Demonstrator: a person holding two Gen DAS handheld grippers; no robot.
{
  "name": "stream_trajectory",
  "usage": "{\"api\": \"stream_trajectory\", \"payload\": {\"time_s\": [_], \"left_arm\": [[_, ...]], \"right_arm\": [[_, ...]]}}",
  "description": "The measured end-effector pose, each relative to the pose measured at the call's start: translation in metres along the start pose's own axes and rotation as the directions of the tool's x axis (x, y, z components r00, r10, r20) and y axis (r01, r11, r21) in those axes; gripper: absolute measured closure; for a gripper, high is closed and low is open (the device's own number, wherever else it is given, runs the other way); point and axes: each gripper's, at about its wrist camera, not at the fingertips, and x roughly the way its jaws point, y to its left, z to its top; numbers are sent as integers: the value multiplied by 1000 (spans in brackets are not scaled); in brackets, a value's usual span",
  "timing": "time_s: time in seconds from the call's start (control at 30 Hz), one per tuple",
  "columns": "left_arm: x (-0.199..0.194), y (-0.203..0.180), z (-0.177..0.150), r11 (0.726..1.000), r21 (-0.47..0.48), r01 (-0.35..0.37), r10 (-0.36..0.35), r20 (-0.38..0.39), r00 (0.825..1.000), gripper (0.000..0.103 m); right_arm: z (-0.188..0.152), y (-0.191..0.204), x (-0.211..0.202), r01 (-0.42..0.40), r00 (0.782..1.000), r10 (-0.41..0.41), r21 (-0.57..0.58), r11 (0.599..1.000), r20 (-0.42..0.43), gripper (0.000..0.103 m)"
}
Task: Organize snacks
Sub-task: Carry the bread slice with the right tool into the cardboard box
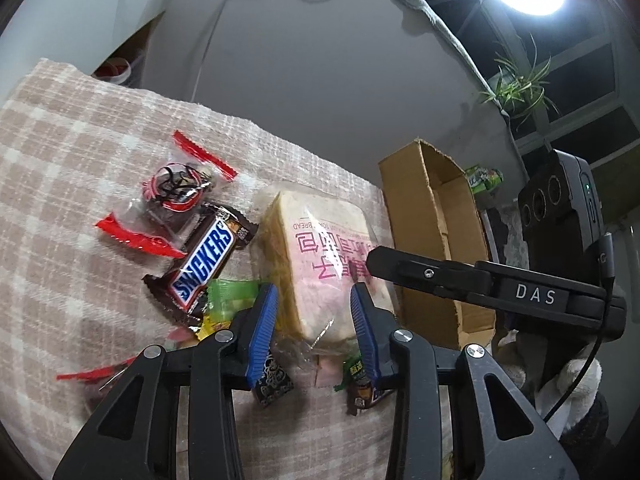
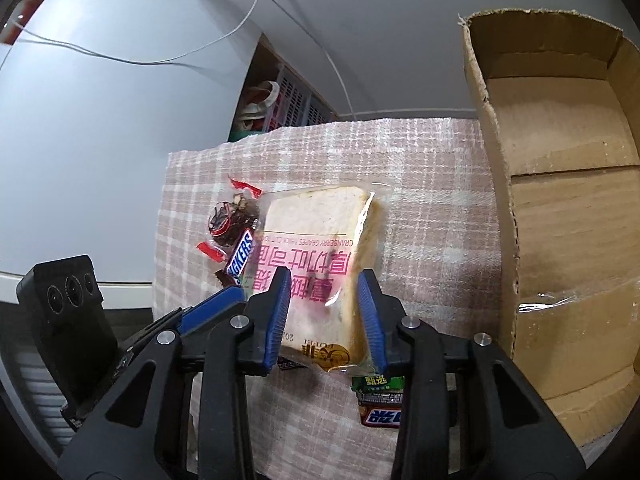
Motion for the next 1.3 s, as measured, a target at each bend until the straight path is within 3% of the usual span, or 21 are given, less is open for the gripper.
{"api": "stream_trajectory", "payload": {"time_s": [0.37, 0.63, 1.0, 1.3], "left_arm": [[8, 4, 3, 1000, 7, 5, -5, -23, 1000, 68], [2, -9, 1, 999, 42, -7, 7, 2, 1000, 68], [-19, -43, -4, 993, 118, 1, -8, 60, 998, 68], [-16, -87, -9, 979, 199, 45, -58, 60, 997, 68]], "right_arm": [[3, -8, 15, -38, 999, 39, 53, 998, -27, 67], [-4, -11, 4, -64, 998, 64, 63, 996, -5, 67], [-17, -14, -41, -112, 993, 109, 47, 993, 54, 67], [-34, -31, -90, -94, 987, 90, 27, 995, 130, 67]]}}
